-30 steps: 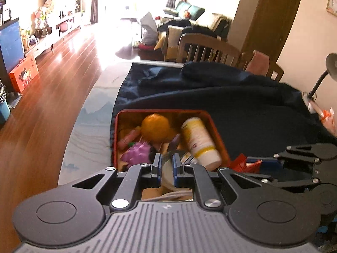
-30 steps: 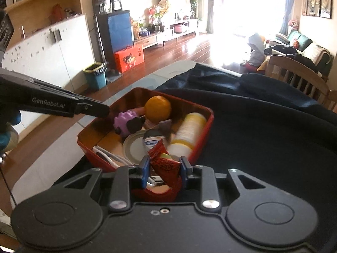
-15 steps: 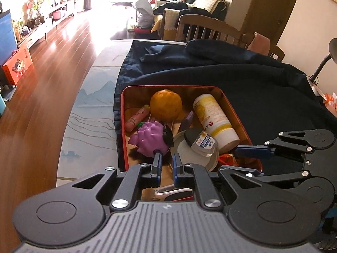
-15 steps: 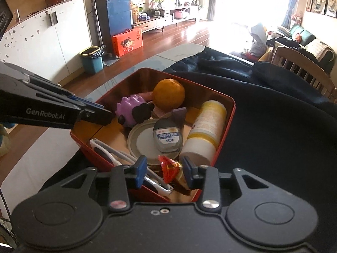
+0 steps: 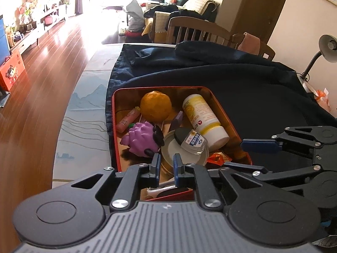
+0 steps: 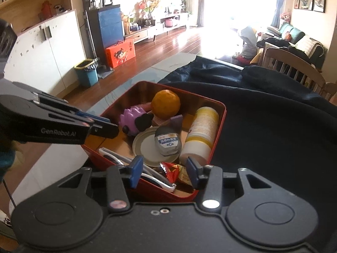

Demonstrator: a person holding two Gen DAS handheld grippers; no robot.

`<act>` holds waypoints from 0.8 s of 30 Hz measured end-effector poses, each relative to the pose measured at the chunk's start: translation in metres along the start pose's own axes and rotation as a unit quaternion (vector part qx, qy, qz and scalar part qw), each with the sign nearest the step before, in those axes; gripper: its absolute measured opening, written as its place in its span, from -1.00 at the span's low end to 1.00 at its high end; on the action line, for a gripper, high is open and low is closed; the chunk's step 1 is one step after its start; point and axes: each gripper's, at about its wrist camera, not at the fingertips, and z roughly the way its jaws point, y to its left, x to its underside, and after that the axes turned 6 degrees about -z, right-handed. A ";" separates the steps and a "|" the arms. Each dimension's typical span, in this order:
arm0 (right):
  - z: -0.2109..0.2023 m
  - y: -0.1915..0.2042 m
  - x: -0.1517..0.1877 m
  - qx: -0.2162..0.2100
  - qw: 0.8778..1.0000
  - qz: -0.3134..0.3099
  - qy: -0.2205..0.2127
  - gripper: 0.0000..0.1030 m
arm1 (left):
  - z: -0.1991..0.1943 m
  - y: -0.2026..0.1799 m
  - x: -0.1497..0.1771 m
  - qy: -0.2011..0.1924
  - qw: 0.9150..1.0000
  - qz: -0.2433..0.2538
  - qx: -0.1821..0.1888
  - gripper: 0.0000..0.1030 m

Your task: Organize rigid objects

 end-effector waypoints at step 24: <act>-0.095 -0.037 0.028 -0.021 0.987 0.075 -0.144 0.83 | -0.063 -0.055 0.017 -0.095 0.995 0.010 -0.017 0.53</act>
